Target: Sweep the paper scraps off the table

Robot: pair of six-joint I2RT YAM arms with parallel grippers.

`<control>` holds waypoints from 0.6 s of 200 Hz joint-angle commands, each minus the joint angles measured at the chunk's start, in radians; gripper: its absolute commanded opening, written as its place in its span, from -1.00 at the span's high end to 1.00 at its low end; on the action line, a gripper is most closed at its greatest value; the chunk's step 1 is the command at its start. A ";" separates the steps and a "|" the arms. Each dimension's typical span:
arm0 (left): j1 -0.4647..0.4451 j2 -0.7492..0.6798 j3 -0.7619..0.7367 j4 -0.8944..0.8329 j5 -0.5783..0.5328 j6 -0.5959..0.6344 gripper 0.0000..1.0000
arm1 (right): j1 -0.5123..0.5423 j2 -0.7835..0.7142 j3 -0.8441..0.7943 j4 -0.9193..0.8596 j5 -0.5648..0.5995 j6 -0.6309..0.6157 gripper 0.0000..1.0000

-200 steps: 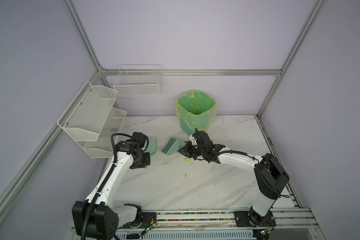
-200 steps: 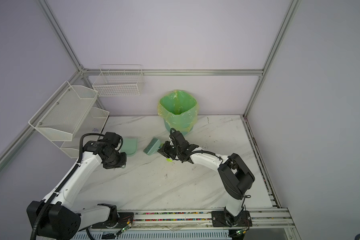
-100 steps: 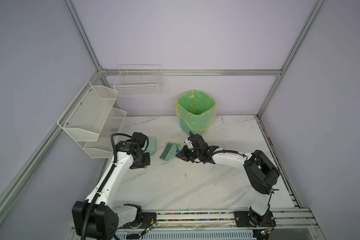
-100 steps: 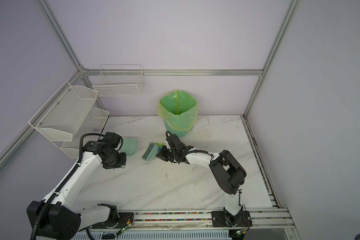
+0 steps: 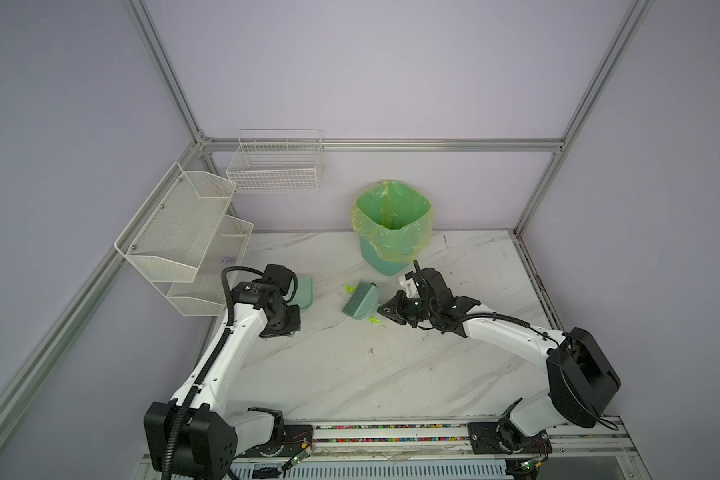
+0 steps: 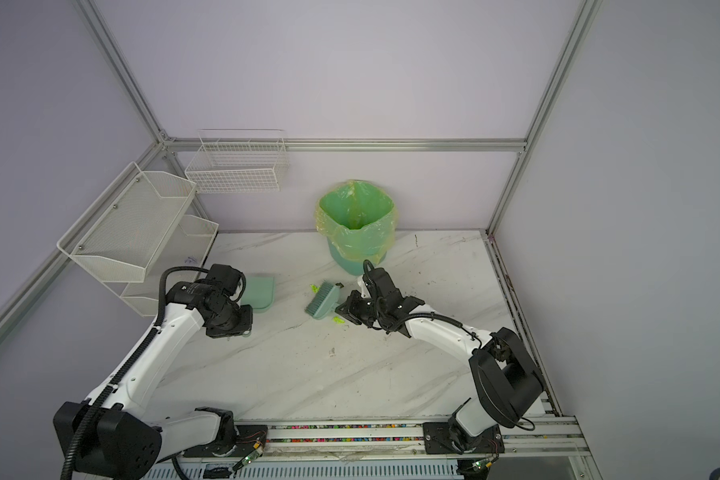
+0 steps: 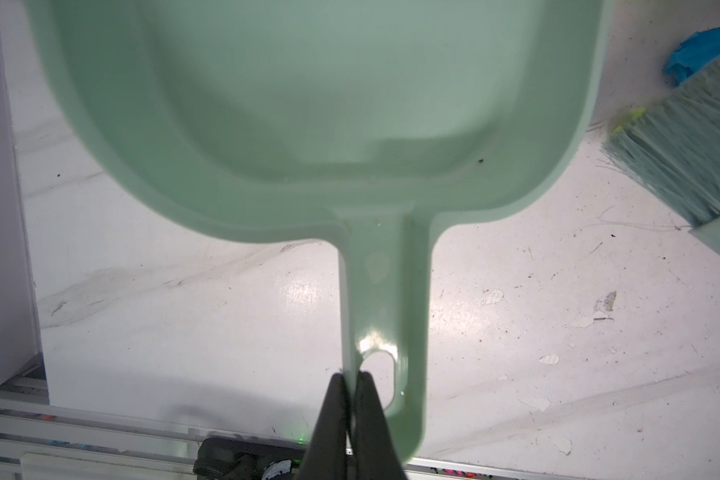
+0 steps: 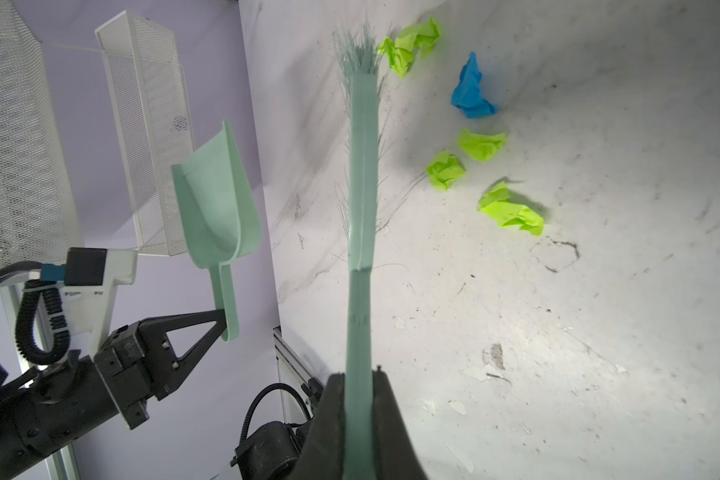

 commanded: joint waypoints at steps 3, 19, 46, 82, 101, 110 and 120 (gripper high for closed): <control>0.003 -0.005 0.011 0.030 0.021 0.015 1.00 | 0.001 0.072 0.118 0.038 0.005 0.003 1.00; 0.003 -0.008 0.009 0.032 0.029 0.016 1.00 | 0.001 0.158 0.191 0.054 0.000 0.007 1.00; 0.003 -0.007 0.010 0.031 0.038 0.027 1.00 | -0.001 0.301 0.266 0.134 -0.029 0.048 1.00; 0.003 -0.022 0.009 0.029 0.049 0.032 1.00 | -0.002 0.415 0.329 0.138 -0.013 0.051 1.00; 0.003 -0.028 0.008 0.028 0.061 0.033 1.00 | -0.004 0.398 0.299 0.138 -0.003 0.051 1.00; 0.003 -0.030 0.006 0.028 0.064 0.033 1.00 | -0.005 0.374 0.269 0.138 0.001 0.050 1.00; 0.002 -0.028 0.006 0.029 0.068 0.034 1.00 | -0.009 0.342 0.226 0.138 0.000 0.051 1.00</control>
